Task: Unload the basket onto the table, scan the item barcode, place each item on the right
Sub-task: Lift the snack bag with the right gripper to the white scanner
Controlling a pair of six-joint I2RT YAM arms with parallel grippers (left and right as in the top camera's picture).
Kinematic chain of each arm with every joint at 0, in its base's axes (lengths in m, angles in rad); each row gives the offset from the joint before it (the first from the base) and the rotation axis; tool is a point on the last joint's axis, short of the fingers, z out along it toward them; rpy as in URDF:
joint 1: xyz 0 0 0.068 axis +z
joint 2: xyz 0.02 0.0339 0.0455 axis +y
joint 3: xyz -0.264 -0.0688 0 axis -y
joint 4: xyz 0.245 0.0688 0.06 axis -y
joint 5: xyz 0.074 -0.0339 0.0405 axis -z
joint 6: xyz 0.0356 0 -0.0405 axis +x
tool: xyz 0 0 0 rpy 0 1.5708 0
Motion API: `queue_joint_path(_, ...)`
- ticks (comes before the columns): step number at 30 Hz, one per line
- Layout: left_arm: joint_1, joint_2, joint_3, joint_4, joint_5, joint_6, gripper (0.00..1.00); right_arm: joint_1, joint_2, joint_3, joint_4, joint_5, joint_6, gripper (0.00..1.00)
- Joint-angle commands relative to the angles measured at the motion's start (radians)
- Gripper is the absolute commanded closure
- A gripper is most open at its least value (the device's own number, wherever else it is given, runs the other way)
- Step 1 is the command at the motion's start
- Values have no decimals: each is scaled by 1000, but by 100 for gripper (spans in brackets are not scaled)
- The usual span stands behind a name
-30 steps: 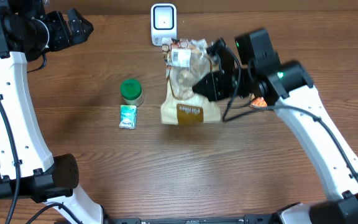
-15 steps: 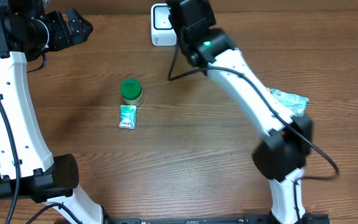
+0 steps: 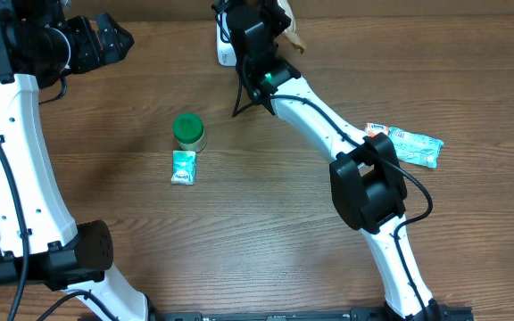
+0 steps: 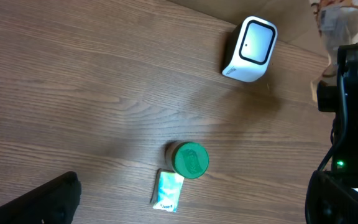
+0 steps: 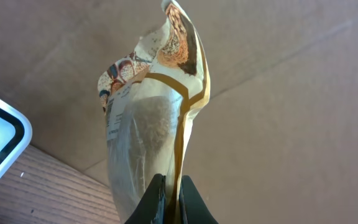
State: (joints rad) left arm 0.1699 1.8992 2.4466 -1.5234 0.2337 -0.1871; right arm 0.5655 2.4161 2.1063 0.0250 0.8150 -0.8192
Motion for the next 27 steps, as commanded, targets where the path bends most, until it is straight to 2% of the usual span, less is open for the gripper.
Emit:
queue_joint_path(1, 0, -2, 1, 2, -5, -3, 0, 33, -7, 20, 12, -79, -80, 96)
queue_joint_path(8, -2, -2, 1, 2, -5, -3, 0, 68, 13, 20, 3, -155, -171, 96)
queue_joint_path(12, -2, -2, 1, 2, -5, -3, 0, 55, 50, 19, 114, -160, -253, 96)
queue_joint_path(27, 0, -2, 1, 2, -5, -3, 0, 38, 66, 8, 114, -137, -256, 96)
